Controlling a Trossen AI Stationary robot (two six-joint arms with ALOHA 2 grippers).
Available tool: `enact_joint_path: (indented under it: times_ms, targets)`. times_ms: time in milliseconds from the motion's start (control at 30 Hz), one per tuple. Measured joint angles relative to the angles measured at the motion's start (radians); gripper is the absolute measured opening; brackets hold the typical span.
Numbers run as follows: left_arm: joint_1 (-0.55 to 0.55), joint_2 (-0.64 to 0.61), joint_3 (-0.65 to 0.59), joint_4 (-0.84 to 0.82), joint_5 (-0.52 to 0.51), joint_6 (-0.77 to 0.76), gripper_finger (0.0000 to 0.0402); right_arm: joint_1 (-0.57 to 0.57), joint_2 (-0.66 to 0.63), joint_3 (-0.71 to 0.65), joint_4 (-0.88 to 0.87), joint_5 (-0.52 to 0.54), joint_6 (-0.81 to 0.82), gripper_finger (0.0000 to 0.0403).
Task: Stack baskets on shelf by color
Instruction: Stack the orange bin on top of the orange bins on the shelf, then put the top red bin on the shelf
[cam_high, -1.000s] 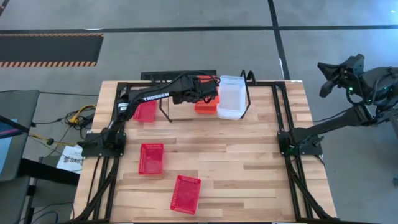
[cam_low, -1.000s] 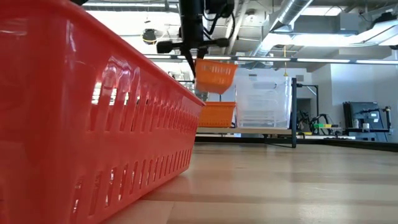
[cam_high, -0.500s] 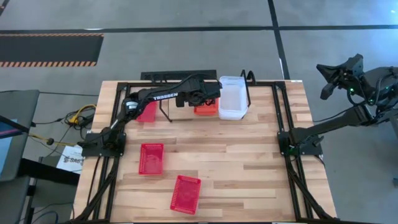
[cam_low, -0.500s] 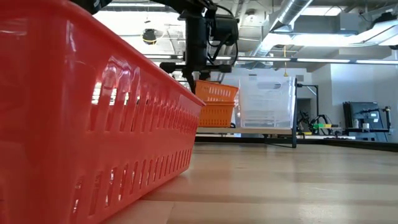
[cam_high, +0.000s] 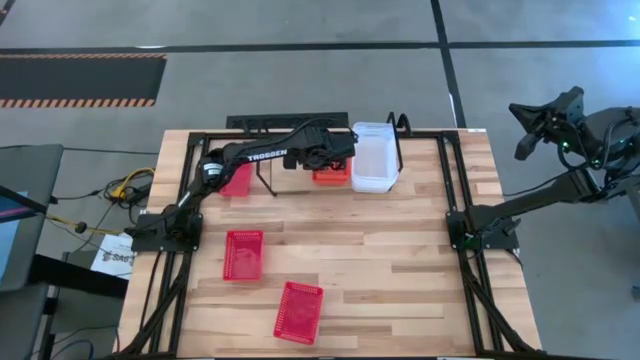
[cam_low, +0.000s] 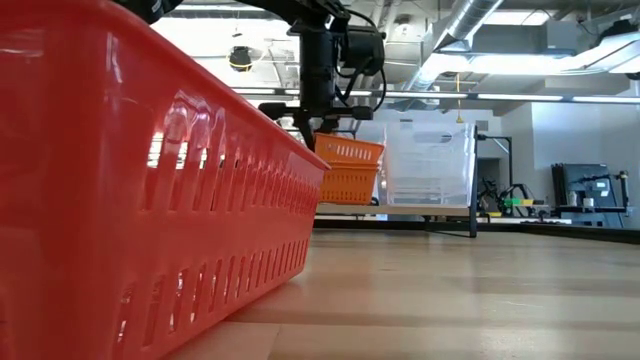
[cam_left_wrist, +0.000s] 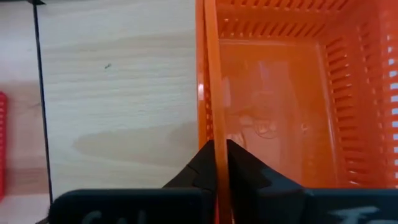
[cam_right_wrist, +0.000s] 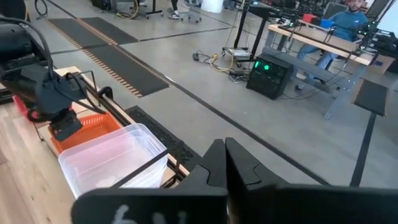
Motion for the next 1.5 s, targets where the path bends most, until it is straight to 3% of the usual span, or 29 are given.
enact_joint_path:
  times_ms: [367, 567, 800, 967, 1100, 1267, 1500]
  targets:
    - [0.006, -0.007, 0.088, -0.084, -0.008, 0.104, 0.0149, 0.0, 0.0, 0.0, 0.0, -0.006, -0.01, 0.0002]
    - [0.026, -0.015, 0.187, -0.132, 0.069, 0.127, 0.0194, 0.0, 0.0, 0.0, 0.0, -0.008, -0.01, 0.0004]
    - [0.018, -0.121, 0.183, -0.127, 0.114, 0.123, 0.0184, 0.0, 0.0, 0.0, -0.003, -0.008, -0.009, 0.0003]
    - [-0.045, -0.214, 0.182, -0.253, 0.018, 0.084, 0.0167, 0.0, 0.0, 0.0, -0.003, -0.008, -0.008, 0.0003]
    - [-0.095, -0.291, 0.149, -0.25, -0.074, 0.145, 0.0154, 0.0, 0.0, 0.0, -0.003, -0.007, 0.007, 0.0002]
    - [-0.095, -0.337, 0.115, -0.24, -0.108, 0.187, 0.0138, 0.0, 0.0, 0.0, -0.003, -0.007, 0.017, 0.0007]
    - [-0.022, -0.457, -0.133, -0.243, -0.073, 0.202, 0.0109, 0.0, 0.0, 0.0, -0.007, -0.038, 0.052, 0.0003]
